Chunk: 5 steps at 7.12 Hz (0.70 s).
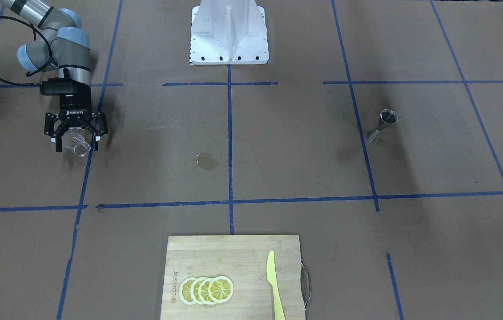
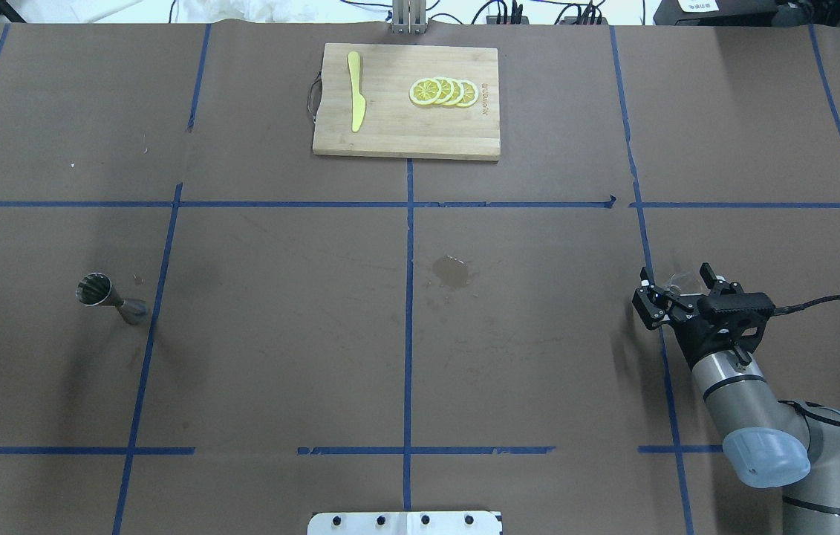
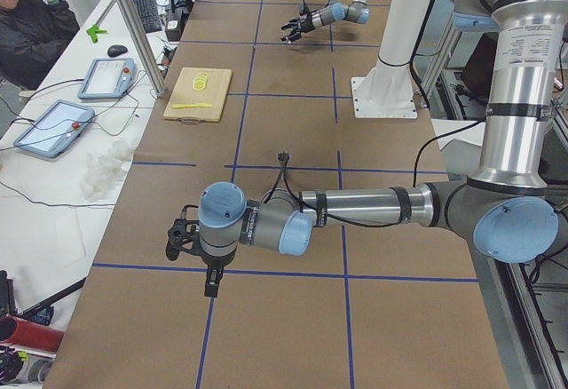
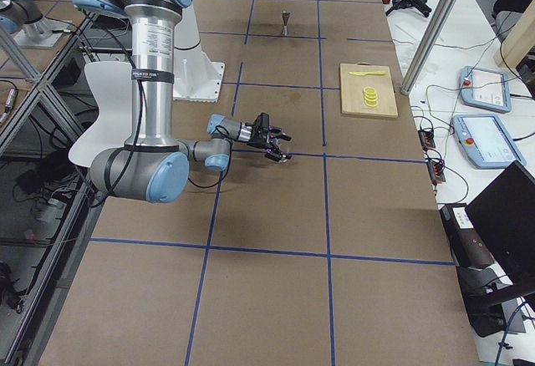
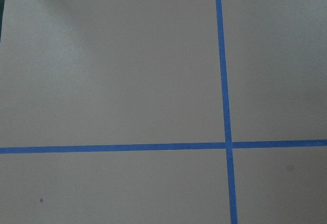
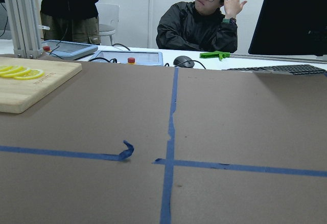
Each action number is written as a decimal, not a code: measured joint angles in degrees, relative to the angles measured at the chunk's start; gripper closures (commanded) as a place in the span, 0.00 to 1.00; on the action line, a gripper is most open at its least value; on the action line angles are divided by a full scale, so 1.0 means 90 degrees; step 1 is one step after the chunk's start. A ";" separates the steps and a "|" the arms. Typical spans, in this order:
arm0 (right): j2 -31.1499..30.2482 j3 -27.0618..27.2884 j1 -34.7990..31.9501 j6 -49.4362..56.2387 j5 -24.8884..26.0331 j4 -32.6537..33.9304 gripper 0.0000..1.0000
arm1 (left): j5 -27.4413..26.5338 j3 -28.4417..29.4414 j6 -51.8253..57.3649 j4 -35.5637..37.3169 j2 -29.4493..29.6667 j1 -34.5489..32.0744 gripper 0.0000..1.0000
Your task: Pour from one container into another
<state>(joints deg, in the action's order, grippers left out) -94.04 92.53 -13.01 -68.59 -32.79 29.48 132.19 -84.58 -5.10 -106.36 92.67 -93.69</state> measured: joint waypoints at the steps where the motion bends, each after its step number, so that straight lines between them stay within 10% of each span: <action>1: -0.0065 0.0096 -0.0081 0.0179 0.0016 0.0005 0.00 | 0.0000 0.0002 0.0000 0.0001 0.0010 0.0000 0.00; 5: -0.0085 0.0469 -0.0929 0.0979 -0.1330 0.0049 0.00 | 0.0008 0.0004 -0.0009 -0.0005 0.0029 0.0000 0.00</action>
<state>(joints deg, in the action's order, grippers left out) -94.81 96.76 -21.37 -59.78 -44.75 29.92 132.26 -84.55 -5.17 -106.40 92.93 -93.69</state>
